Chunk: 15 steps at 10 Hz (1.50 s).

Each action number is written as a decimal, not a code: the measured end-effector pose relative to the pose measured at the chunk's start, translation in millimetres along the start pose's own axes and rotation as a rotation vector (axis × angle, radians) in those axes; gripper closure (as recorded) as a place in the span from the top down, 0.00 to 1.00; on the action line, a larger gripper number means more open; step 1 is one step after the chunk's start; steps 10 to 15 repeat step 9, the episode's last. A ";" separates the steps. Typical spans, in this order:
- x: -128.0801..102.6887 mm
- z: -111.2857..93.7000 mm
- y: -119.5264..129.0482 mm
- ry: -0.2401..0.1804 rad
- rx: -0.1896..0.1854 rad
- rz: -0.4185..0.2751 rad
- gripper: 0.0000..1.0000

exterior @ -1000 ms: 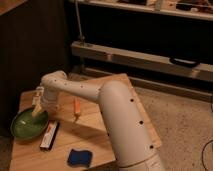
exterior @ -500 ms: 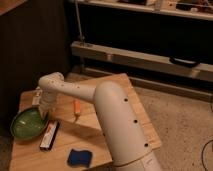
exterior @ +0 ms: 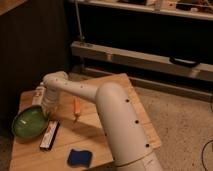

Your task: Pick up the ceramic bowl

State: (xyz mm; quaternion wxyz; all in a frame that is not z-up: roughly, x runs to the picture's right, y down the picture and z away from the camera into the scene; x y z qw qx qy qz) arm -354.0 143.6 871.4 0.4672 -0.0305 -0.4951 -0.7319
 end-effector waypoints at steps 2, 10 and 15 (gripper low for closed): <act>1.8 -19.2 2.6 0.040 0.026 -0.015 0.00; 20.0 -151.6 -27.0 0.133 0.129 -0.054 0.00; 20.0 -151.6 -27.0 0.133 0.129 -0.054 0.00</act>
